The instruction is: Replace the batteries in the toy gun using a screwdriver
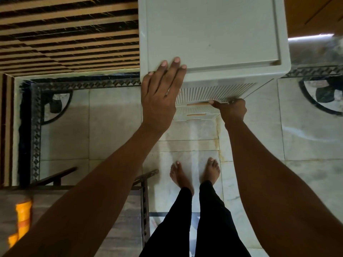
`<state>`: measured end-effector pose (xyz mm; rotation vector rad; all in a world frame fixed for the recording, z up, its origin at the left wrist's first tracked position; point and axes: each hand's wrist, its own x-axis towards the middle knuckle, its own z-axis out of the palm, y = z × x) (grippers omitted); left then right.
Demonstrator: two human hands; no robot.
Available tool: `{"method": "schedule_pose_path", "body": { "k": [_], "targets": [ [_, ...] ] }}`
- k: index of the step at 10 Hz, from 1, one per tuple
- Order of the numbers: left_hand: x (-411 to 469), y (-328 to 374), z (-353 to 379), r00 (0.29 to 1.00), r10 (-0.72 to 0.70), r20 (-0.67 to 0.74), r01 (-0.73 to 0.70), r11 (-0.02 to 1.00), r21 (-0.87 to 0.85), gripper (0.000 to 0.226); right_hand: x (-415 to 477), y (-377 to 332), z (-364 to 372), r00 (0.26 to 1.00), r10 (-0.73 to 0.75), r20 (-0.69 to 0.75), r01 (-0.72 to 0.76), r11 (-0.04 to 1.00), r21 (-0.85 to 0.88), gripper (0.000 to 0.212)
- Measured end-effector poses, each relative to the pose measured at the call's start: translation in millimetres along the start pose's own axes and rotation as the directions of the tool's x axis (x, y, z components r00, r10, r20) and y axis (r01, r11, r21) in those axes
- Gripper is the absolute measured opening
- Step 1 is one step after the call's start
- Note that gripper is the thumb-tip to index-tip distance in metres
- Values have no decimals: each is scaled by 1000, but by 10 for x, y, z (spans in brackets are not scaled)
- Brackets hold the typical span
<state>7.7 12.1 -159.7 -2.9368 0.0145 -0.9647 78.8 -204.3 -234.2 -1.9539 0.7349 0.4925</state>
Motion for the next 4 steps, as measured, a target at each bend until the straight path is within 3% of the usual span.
{"method": "schedule_pose_path", "body": {
  "k": [1,2,3,4],
  "targets": [
    [36,19,-32,999,6,39,-6,1000,-22,64,-78,17,-17,999,3,41,-3,1000,-3,88],
    [72,61,-215,986,-30,166,48,994,-102,64,-355,-7,-146,995,-52,81,53,999,-2,74],
    [171,58,-465,927,-116,358,252,898,-360,60,-644,-68,-406,988,-109,108,102,993,65,54],
    [349,103,-980,818,-296,494,559,614,-557,46,-1180,-294,-728,964,-246,101,235,966,108,26]
  ]
}}
